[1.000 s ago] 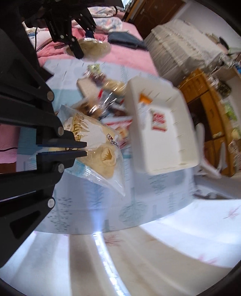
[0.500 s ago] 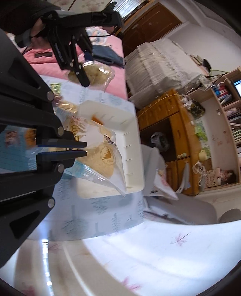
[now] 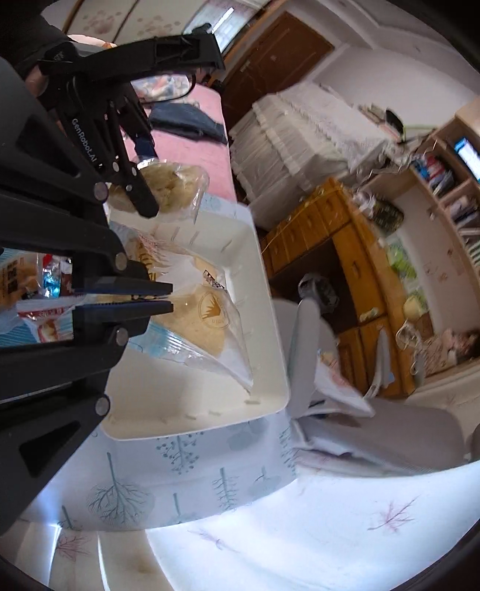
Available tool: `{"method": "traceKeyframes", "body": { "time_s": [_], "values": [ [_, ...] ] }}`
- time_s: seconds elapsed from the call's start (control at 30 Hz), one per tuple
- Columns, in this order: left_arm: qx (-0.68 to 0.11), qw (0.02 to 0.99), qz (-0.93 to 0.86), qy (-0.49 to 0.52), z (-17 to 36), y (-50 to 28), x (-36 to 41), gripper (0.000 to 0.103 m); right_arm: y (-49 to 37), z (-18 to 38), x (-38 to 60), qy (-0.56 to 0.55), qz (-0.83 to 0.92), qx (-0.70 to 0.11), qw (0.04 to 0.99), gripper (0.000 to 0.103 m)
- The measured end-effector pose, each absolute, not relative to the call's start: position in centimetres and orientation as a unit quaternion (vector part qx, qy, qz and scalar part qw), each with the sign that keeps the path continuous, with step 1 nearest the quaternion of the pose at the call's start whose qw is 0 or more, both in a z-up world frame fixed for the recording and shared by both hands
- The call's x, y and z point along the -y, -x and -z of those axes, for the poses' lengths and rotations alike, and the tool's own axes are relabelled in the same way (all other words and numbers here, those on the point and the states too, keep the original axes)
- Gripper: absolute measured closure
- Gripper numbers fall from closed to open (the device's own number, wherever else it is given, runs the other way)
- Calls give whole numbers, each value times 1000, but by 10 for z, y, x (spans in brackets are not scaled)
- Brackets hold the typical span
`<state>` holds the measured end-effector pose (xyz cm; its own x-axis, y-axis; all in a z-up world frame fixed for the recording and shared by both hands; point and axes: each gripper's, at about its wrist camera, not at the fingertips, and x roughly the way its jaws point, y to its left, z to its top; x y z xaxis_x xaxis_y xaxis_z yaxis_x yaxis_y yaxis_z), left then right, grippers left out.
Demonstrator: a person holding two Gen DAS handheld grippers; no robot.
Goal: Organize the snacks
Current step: 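Carry both packets over the white tray and release them inside, then withdraw both tools from the tray toward the remaining snacks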
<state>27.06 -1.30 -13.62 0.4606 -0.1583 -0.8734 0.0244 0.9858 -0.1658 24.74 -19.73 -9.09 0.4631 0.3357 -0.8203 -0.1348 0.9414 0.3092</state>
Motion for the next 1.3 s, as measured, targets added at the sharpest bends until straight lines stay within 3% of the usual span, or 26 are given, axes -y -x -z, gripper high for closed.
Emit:
{"method": "traceKeyframes", "body": {
  "time_s": [0.1, 0.2, 0.23, 0.57, 0.73, 1.3],
  "values": [
    [-539, 839, 44, 62, 146, -278, 14, 21, -253, 97, 200, -98, -117, -518, 842, 91],
    [-540, 837, 43, 79, 148, -278, 10, 20, -256, 96, 203, -81, -96, -520, 845, 68],
    [-541, 836, 41, 82, 148, -277, 9, 20, -255, 97, 205, -85, -95, -520, 845, 66],
    [-535, 840, 33, 84, 136, -264, 2, 14, -239, 95, 206, -95, -98, -529, 838, 64],
    [-533, 841, 33, 86, 127, -247, 0, 14, -222, 89, 207, -110, -105, -519, 841, 56],
    [-524, 841, -39, 130, 123, -129, -36, 14, -146, 115, 204, -87, -142, -545, 821, 54]
  ]
}}
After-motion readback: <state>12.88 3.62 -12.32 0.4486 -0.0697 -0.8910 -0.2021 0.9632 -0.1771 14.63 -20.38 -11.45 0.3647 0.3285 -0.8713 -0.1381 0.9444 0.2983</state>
